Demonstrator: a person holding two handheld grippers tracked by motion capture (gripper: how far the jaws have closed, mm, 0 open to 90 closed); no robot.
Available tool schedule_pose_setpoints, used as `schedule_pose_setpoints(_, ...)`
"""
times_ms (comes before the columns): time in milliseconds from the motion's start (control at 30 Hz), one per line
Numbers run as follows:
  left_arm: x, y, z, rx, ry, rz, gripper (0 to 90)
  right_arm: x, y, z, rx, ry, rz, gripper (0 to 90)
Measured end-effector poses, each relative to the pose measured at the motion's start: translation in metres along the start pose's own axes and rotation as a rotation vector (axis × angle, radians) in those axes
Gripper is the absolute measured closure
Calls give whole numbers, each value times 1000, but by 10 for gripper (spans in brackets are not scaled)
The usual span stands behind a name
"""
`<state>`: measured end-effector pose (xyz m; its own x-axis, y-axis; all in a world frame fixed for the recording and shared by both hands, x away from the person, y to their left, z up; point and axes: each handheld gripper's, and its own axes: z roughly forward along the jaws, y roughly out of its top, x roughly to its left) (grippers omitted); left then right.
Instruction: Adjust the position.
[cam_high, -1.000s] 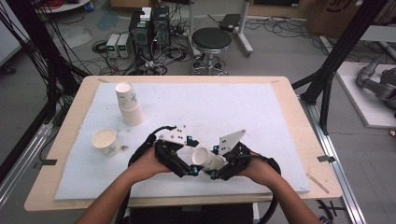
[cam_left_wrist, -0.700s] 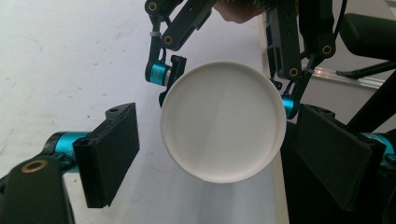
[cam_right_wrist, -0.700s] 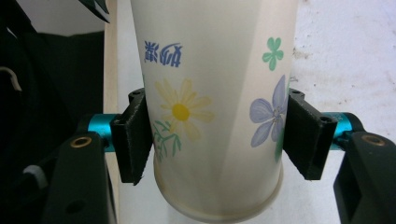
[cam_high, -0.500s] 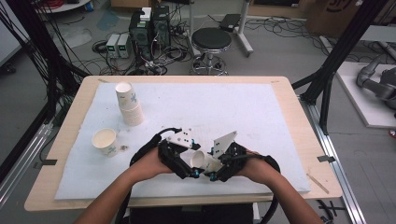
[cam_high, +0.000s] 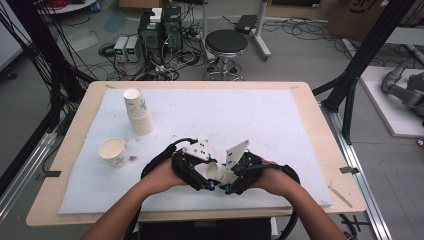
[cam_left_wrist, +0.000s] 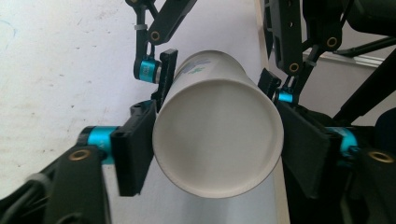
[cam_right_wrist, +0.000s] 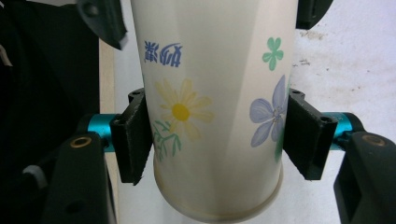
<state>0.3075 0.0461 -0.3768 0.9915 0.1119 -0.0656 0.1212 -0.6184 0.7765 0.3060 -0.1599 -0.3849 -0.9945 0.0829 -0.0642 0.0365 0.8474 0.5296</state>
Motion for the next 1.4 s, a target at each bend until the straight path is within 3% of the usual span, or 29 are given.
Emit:
schedule_pose_setpoints(300,-1,-1,4,23,-11,16,370,1,0,4,32,22,0,331)
schedule_pose_setpoints(433,-1,-1,0,-3,-1,16,372,1,-1,0,9,15,24,254)
schedule_pose_setpoints(500,0,-2,-2,-24,5,7,372,0,-2,-5,-38,-10,46,207)
schedule_pose_setpoints(700,2,-15,-10,-130,2,-42,372,-3,-12,-25,-196,-28,131,200)
schedule_pose_setpoints(933,0,-26,-14,-219,33,-68,372,-3,-27,-41,-380,-73,195,199)
schedule_pose_setpoints(1133,-4,-39,-17,-331,62,-90,372,4,-42,-42,-461,-119,215,199)
schedule_pose_setpoints(1400,-6,-47,-20,-396,69,-85,372,10,-58,-37,-568,-138,239,200)
